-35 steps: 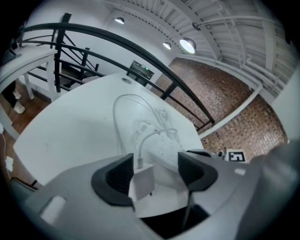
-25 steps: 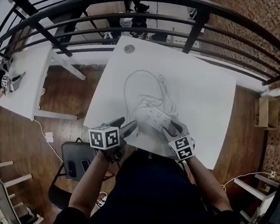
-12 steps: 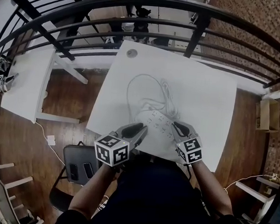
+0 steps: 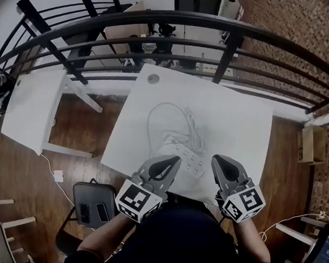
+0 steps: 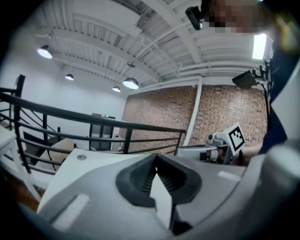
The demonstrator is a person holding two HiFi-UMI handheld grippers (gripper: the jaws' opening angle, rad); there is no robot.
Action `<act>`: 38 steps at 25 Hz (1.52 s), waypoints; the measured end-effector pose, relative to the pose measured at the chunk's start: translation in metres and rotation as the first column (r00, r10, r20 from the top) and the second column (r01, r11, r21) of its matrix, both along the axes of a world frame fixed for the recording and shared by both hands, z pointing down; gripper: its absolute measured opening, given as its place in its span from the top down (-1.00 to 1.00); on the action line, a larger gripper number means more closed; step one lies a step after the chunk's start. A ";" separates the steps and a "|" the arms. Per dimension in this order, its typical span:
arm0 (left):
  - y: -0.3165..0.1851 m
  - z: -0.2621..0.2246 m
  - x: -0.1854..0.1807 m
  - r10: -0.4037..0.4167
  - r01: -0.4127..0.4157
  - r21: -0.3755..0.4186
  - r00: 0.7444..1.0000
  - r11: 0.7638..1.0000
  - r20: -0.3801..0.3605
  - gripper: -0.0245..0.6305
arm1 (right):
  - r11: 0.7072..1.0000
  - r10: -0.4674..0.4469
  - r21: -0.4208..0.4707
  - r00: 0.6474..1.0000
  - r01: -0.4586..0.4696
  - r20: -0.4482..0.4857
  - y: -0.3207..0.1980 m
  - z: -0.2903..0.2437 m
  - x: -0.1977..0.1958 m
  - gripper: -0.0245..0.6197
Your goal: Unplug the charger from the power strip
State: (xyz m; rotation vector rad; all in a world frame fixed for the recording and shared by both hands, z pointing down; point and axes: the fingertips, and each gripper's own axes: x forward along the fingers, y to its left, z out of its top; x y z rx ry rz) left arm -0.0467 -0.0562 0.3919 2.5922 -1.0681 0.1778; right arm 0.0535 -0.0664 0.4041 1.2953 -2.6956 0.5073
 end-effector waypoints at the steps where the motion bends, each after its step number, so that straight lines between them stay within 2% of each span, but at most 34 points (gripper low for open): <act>1: 0.001 -0.009 0.003 0.008 -0.008 0.032 1.000 0.999 0.000 0.91 | 1.000 -0.001 0.025 1.000 0.001 0.011 0.002 -0.011 -0.001 0.89; 5: 0.009 -0.036 0.013 0.060 -0.062 0.126 0.998 0.990 0.021 0.91 | 0.989 -0.018 0.144 0.999 0.013 0.028 0.010 -0.049 -0.008 0.89; 7: 0.012 -0.042 0.015 0.061 -0.064 0.144 0.998 0.988 0.019 0.91 | 0.979 -0.015 0.202 1.000 0.011 0.015 0.013 -0.062 -0.009 0.89; 12: 0.012 -0.044 0.014 0.029 -0.033 0.152 0.999 0.988 0.026 0.91 | 0.977 -0.040 0.212 0.999 0.035 0.016 0.018 -0.071 -0.018 0.89; 15: 0.014 -0.045 0.015 0.026 -0.029 0.151 0.999 0.988 0.020 0.91 | 0.967 -0.041 0.252 0.999 0.041 -0.008 0.016 -0.070 -0.017 0.89; 20: 0.017 -0.040 0.015 0.025 -0.028 0.142 0.999 0.989 0.023 0.91 | 0.980 -0.061 0.190 0.998 0.059 0.005 0.022 -0.065 -0.024 0.89; 38: 0.012 -0.041 0.015 0.016 -0.016 0.154 1.000 0.988 0.001 0.91 | 0.981 -0.075 0.179 0.997 0.073 0.006 0.018 -0.061 -0.025 0.89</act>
